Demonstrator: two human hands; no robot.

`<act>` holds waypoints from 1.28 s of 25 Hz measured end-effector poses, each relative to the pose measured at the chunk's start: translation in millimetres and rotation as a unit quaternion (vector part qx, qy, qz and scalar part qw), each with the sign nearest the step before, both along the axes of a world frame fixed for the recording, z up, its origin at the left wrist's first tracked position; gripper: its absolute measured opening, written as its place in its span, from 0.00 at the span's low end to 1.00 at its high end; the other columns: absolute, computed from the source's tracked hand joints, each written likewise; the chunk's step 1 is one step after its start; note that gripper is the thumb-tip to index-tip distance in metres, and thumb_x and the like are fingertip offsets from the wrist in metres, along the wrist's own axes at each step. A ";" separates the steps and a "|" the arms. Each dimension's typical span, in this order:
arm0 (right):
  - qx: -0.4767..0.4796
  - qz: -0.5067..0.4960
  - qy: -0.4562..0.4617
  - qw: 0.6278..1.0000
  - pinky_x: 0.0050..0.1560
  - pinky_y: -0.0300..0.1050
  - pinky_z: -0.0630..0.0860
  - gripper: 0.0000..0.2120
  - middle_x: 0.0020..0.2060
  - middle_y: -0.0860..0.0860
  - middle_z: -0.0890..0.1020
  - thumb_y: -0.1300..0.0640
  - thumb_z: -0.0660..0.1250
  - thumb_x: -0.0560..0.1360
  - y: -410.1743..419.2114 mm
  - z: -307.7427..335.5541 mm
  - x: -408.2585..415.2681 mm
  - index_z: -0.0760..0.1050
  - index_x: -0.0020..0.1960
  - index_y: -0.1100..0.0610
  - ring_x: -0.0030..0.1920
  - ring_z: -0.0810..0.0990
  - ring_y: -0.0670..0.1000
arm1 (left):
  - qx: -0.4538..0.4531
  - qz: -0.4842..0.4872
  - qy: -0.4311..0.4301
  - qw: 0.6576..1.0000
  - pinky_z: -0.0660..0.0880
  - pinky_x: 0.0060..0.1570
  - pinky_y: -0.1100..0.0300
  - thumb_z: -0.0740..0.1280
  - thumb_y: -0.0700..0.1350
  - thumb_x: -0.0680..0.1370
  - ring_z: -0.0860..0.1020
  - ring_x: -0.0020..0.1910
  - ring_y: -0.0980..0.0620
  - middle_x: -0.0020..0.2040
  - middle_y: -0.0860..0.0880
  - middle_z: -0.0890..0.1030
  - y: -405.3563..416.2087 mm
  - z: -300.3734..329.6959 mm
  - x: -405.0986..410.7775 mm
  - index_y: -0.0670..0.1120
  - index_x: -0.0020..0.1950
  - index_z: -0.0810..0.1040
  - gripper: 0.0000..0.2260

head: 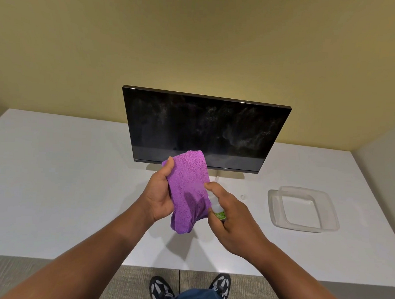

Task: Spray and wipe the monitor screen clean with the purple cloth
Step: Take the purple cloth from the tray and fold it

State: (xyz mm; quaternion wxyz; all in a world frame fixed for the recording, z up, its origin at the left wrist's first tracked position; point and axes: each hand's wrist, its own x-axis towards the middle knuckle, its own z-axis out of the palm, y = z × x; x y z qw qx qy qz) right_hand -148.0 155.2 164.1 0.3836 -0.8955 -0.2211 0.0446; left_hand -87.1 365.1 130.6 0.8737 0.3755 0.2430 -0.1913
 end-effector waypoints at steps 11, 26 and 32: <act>0.127 -0.225 0.018 0.966 0.36 0.53 0.77 0.15 0.39 0.44 0.78 0.32 0.53 0.81 -67.1 -43.0 12.3 0.66 0.60 0.39 0.35 0.77 0.49 | -0.009 -0.019 0.001 1.000 0.81 0.48 0.44 0.66 0.62 0.78 0.85 0.55 0.41 0.61 0.41 0.84 -23.9 -6.7 12.6 0.52 0.62 0.84 0.20; 0.004 -0.265 0.074 0.962 0.45 0.33 0.68 0.13 0.39 0.45 0.83 0.52 0.66 0.81 -216.2 -148.4 113.0 0.78 0.38 0.48 0.48 0.77 0.45 | 0.027 0.001 0.043 0.999 0.81 0.49 0.47 0.61 0.65 0.80 0.85 0.55 0.42 0.63 0.42 0.83 -104.4 -3.8 35.7 0.47 0.68 0.79 0.27; -0.072 -0.250 0.121 0.958 0.36 0.43 0.68 0.04 0.38 0.41 0.82 0.51 0.74 0.73 -228.2 -164.4 131.2 0.81 0.41 0.43 0.43 0.78 0.48 | 0.047 0.051 0.039 0.997 0.81 0.47 0.47 0.65 0.63 0.77 0.86 0.52 0.42 0.61 0.42 0.84 -111.6 -9.3 32.3 0.48 0.63 0.83 0.24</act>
